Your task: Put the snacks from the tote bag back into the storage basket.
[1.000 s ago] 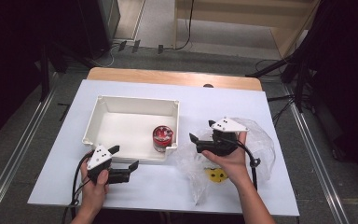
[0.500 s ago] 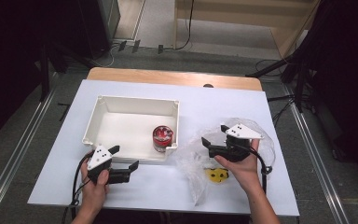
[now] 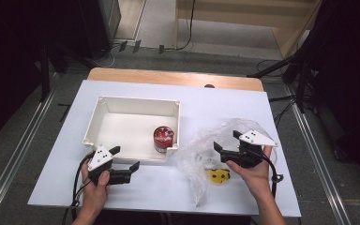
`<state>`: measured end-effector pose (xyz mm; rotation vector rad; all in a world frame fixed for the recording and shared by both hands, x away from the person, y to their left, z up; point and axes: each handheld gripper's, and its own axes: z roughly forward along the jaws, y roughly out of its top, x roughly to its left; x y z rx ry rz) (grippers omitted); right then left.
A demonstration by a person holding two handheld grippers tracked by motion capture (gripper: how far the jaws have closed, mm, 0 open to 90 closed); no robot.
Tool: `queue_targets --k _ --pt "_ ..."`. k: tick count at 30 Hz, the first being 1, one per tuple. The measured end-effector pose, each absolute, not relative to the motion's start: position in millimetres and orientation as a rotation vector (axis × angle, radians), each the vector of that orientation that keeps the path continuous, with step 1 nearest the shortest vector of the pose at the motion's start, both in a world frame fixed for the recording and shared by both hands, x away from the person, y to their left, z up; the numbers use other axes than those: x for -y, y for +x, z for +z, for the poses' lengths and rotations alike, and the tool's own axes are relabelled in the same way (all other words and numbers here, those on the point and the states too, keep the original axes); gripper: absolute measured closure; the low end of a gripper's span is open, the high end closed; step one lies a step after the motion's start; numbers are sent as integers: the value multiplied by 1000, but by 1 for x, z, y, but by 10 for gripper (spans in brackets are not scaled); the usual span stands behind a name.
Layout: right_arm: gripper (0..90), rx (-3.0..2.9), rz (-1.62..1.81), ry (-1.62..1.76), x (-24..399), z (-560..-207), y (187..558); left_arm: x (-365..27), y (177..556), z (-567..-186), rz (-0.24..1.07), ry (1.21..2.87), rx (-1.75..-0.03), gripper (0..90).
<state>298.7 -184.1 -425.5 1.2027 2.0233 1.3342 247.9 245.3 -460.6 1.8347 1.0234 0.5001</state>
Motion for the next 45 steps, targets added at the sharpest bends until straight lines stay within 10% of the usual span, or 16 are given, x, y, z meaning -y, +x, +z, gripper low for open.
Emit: queue_targets --k 45 --pt "106 -1863 1216 1413 286 -450 259 -246 249 -461 488 1831 -1000 70"
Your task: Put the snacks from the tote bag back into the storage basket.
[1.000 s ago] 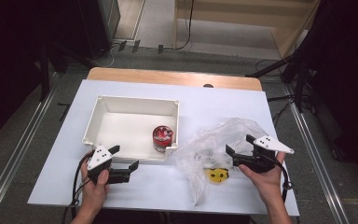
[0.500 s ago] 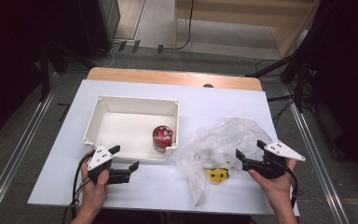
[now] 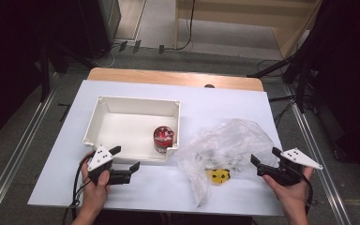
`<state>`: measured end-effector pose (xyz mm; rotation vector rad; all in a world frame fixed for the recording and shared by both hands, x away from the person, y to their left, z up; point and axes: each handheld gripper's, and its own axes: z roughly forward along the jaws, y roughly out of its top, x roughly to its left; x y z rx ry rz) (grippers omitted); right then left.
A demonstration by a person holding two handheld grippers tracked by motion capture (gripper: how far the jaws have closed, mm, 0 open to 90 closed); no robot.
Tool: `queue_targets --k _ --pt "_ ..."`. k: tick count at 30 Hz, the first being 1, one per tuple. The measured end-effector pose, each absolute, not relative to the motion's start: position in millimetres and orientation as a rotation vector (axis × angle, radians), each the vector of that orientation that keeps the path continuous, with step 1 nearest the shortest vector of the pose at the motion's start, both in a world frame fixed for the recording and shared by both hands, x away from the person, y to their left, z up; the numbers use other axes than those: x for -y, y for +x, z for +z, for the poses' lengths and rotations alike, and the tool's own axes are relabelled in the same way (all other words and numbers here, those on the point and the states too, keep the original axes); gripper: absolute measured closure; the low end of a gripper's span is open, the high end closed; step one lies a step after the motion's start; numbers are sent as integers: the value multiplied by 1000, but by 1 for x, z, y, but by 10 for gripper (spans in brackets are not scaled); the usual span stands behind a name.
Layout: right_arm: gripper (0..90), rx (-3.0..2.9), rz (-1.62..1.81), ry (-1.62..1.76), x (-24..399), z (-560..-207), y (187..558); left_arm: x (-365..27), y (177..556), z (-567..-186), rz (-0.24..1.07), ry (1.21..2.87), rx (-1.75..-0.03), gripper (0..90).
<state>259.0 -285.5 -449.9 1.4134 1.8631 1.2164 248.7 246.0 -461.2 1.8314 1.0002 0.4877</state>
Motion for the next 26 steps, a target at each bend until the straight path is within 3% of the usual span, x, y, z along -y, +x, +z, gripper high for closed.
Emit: queue_targets --k 26 --pt "110 -1763 1204 1515 333 -458 246 -248 249 -461 488 1809 -1007 69"
